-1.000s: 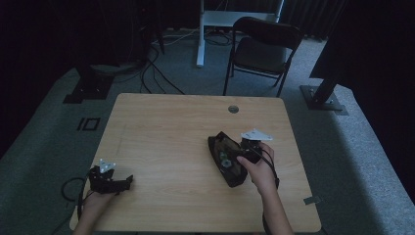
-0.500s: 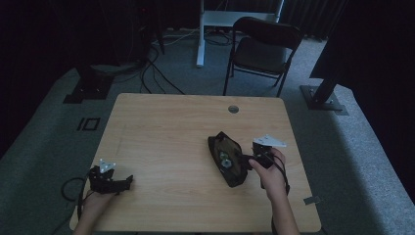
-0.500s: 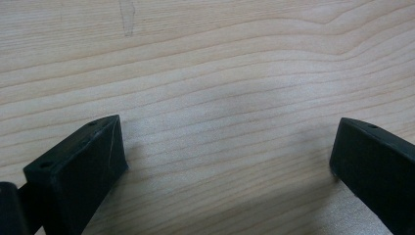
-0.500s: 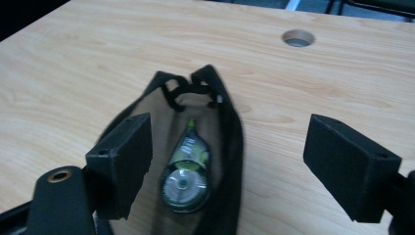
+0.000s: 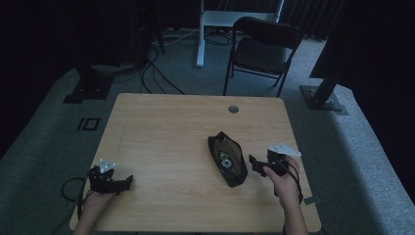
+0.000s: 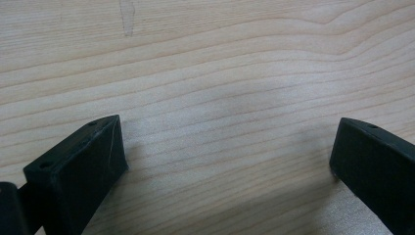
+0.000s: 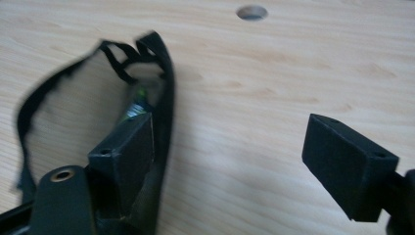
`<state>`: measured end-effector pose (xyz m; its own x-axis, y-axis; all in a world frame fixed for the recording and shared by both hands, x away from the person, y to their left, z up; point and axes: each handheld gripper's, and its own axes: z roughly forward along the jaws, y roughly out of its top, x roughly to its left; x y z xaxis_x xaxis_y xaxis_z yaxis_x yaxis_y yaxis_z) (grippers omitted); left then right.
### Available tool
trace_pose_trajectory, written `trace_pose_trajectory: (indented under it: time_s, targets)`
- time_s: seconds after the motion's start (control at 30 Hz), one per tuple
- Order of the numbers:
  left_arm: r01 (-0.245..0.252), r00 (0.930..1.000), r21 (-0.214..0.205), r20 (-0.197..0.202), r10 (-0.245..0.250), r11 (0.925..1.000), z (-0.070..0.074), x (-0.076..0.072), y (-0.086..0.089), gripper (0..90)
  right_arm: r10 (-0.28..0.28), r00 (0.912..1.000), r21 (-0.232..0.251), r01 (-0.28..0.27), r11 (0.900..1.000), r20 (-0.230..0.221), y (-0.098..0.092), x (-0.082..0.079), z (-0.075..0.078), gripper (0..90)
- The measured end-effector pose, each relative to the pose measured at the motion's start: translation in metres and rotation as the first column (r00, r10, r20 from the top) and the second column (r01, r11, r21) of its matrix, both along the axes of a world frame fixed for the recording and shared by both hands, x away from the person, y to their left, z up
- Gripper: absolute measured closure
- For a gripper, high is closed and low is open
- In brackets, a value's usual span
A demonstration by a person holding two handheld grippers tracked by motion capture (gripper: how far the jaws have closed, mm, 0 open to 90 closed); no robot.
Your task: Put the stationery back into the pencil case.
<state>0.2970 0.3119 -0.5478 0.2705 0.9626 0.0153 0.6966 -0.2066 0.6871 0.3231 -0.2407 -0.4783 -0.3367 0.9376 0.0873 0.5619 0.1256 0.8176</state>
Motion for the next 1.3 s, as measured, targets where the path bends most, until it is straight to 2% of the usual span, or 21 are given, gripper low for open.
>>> trace_pose_trajectory:
  time_s: [0.03,0.2,0.27,0.4,0.5,0.67,1.0,1.1,1.3]
  targets:
    - [0.000,1.0000,0.000,0.000,0.000,1.0000,0.000,0.000,0.000,0.3,-0.011,0.9998,-0.006,0.011,0.9999,-0.015,-0.005,-0.001,-0.004,18.4]
    - [0.000,1.0000,0.000,0.000,0.000,1.0000,0.000,0.000,0.000,0.2,-0.018,0.9997,-0.027,0.018,0.9995,-0.018,-0.013,-0.003,-0.013,17.4]
    - [0.000,1.0000,0.000,0.000,0.000,1.0000,0.000,0.000,0.000,0.2,-0.031,0.9989,-0.036,0.030,0.9989,-0.034,-0.018,-0.004,-0.019,17.3]
    - [0.000,1.0000,0.000,0.000,0.000,1.0000,0.000,0.000,0.000,0.2,-0.043,0.9978,-0.034,0.041,0.9986,-0.051,-0.023,-0.005,-0.026,17.3]
    - [0.000,1.0000,0.000,0.000,0.000,1.0000,0.000,0.000,0.000,0.2,-0.056,0.9968,-0.060,0.052,0.9968,-0.058,-0.029,-0.007,-0.035,17.3]
    - [0.000,1.0000,0.000,0.000,0.000,1.0000,0.000,0.000,0.000,0.2,-0.062,0.9958,-0.053,0.058,0.9969,-0.068,-0.036,-0.011,-0.045,17.3]
    - [0.000,1.0000,0.000,0.000,0.000,1.0000,0.000,0.000,0.000,0.2,-0.059,0.9944,-0.054,0.054,0.9971,-0.087,-0.043,-0.017,-0.057,17.3]
    - [0.000,1.0000,0.000,0.000,0.000,1.0000,0.000,0.000,0.000,0.3,-0.049,0.9939,-0.085,0.040,0.9955,-0.099,-0.045,-0.020,-0.061,17.3]
    - [0.000,1.0000,0.000,0.000,0.000,1.0000,0.000,0.000,0.000,0.2,-0.060,0.9924,-0.100,0.049,0.9937,-0.107,-0.049,-0.024,-0.066,17.3]
